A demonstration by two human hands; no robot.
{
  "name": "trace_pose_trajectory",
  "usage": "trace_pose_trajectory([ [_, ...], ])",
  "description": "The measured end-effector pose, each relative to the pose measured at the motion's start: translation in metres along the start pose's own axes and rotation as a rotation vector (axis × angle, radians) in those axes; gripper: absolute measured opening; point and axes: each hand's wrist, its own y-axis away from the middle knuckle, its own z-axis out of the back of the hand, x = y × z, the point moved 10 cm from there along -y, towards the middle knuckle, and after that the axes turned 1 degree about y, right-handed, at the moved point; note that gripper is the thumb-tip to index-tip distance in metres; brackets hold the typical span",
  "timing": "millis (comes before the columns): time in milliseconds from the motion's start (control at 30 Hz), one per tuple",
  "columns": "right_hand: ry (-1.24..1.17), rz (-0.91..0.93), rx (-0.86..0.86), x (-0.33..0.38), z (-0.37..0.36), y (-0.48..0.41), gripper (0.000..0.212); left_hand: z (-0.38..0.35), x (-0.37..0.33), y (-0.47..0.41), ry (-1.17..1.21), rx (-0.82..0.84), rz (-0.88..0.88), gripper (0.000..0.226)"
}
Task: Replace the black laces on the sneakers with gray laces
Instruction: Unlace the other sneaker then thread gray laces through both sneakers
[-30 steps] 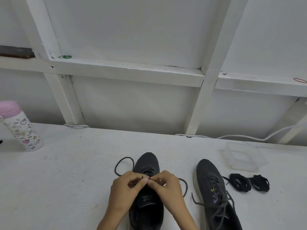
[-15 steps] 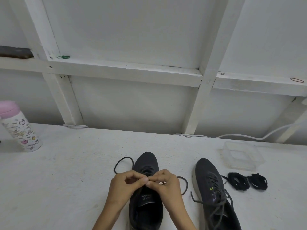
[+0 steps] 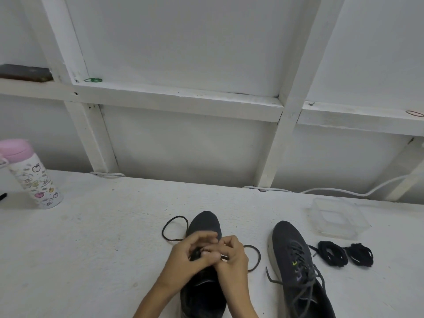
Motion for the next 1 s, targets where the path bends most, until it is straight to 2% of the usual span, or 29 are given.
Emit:
trace_pose_trajectory([
  [67,-0.018,0.019,-0.036,-0.001,0.004,0.000,0.016,-0.003,0.002,0.000,-0.095,0.020,-0.028,0.037],
  [233,-0.078,0.084,0.049,0.018,-0.001,-0.007,0.003,0.001,-0.004,-0.001,-0.149,0.032,-0.088,0.027],
  [400,-0.260,0.104,0.147,0.058,-0.002,-0.021,0.013,0.003,0.001,-0.002,-0.169,0.011,-0.067,0.019],
  [567,-0.386,0.195,0.109,0.109,0.008,-0.047,0.026,0.002,0.006,-0.004,-0.155,0.032,-0.030,0.007],
  [833,-0.650,0.274,-0.013,0.187,0.022,-0.107,0.013,0.005,0.014,-0.004,-0.148,0.006,0.034,0.004],
  [933,-0.615,0.281,-0.066,0.183,0.021,-0.128,0.011,0.009,0.017,-0.008,-0.119,-0.020,0.096,0.010],
  [1000,-0.464,0.244,-0.028,0.161,0.011,-0.137,0.016,0.007,0.019,-0.010,-0.122,-0.019,0.129,0.016],
])
